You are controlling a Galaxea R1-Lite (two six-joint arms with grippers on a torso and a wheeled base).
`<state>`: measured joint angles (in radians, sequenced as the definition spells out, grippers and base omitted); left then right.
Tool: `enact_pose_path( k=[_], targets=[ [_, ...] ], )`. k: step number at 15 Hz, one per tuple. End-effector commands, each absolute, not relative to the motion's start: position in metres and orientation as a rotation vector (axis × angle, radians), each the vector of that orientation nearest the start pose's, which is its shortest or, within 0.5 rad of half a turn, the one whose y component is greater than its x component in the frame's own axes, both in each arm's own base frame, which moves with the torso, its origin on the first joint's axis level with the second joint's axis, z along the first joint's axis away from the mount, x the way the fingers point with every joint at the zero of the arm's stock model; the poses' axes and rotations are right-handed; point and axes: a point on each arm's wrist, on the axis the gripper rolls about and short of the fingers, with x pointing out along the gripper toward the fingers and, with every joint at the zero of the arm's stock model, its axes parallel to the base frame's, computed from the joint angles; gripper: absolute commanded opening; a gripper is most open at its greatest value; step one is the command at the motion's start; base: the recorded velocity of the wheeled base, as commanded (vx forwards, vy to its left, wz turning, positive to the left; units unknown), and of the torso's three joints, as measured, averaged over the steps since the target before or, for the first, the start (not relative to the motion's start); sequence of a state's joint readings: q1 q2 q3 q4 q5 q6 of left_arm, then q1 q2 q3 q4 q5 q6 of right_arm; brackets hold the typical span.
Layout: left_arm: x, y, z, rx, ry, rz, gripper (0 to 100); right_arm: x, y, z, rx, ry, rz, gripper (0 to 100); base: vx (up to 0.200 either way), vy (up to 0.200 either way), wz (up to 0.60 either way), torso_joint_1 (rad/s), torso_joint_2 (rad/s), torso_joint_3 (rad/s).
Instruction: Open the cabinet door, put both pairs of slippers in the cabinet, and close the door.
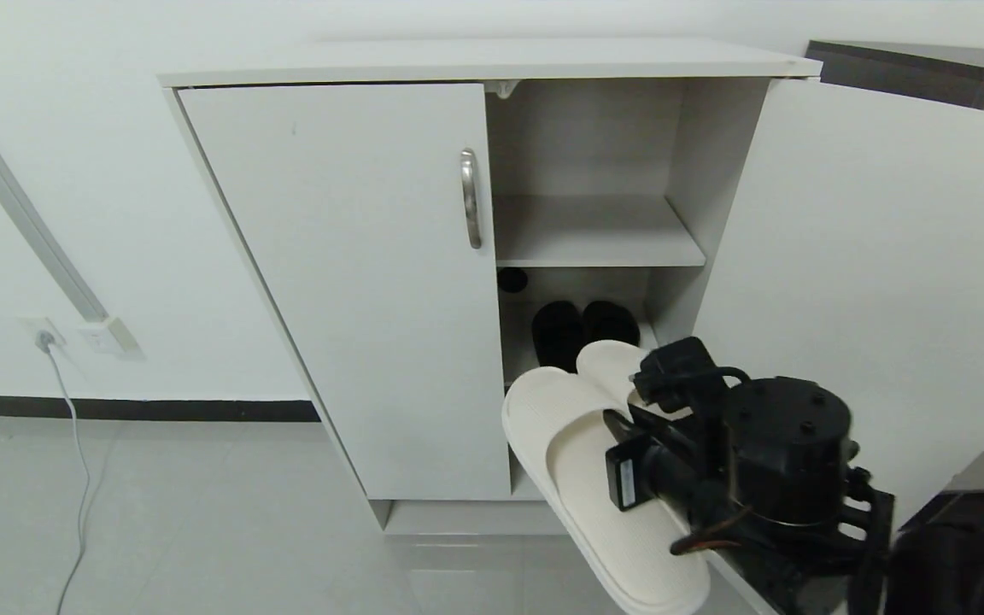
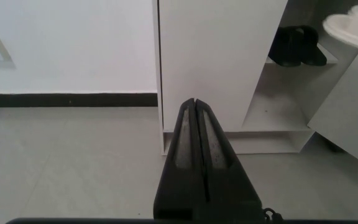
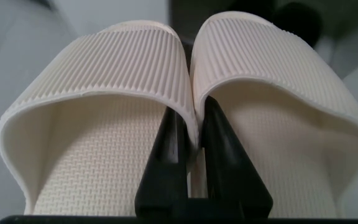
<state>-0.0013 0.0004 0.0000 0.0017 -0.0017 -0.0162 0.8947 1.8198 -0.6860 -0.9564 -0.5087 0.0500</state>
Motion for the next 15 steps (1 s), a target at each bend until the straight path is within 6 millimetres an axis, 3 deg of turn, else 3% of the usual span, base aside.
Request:
enact_pose_path(
  k=[1,8,12,15],
  targets=[
    [-0.023,0.000,0.075,-0.015,0.003,-0.003,0,0.231,0.278,0.131,-0.081,0.149,0.254,0,0.000,0.000,0.00,0.000,0.00,0.000],
    [-0.023,0.000,0.075,-0.015,0.003,-0.005,0,0.248,0.298,0.189,-0.026,0.082,0.126,0,0.000,0.000,0.00,0.000,0.00,0.000],
    [-0.023,0.000,0.075,-0.015,0.003,-0.005,0,0.243,0.283,0.221,-0.026,0.074,0.076,0,0.000,0.000,0.00,0.000,0.00,0.000],
    [-0.023,0.000,0.075,-0.015,0.003,-0.005,0,0.251,0.270,0.238,-0.020,0.069,0.038,0,0.000,0.000,0.00,0.000,0.00,0.000]
  ],
)
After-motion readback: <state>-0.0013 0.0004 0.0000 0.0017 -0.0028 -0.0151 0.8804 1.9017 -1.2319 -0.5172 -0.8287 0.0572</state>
